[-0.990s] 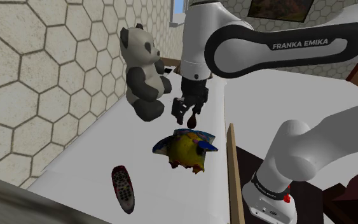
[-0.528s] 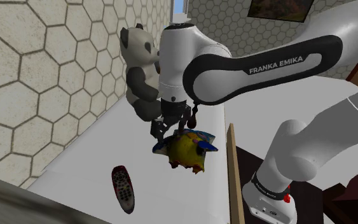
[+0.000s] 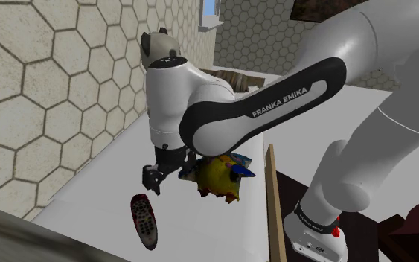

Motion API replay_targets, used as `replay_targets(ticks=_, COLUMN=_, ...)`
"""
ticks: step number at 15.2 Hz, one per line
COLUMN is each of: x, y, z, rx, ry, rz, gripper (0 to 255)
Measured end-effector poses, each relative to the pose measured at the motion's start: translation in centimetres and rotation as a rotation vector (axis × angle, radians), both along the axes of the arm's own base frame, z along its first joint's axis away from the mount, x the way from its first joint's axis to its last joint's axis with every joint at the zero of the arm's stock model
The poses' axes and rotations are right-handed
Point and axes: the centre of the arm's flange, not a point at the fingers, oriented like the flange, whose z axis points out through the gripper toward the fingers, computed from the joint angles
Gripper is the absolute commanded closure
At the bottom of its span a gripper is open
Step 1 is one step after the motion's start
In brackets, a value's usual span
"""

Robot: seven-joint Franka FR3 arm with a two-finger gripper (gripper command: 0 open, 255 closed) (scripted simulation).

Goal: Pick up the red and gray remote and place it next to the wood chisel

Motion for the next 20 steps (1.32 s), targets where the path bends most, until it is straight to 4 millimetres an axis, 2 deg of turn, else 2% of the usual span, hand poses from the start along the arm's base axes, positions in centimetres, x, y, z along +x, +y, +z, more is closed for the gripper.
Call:
replay_targets(ticks=4, x=1.2, y=4.4, z=-2.9, rx=0.011, ry=-0.003, rz=-0.011, gripper=0)
replay_targets(ticks=6, x=2.3, y=6.4, z=-3.7, rx=0.016, ry=-0.005, rz=-0.017, gripper=0)
replay_targets(ticks=8, x=2.6, y=7.7, z=-4.8, rx=0.019, ry=-0.006, rz=-0.021, gripper=0)
replay_targets(ticks=15, x=2.6, y=8.2, z=-8.4, rx=0.020, ry=-0.006, rz=-0.023, gripper=0)
replay_targets(ticks=20, x=2.7, y=8.2, z=-8.8, rx=0.021, ry=-0.007, rz=-0.023, gripper=0)
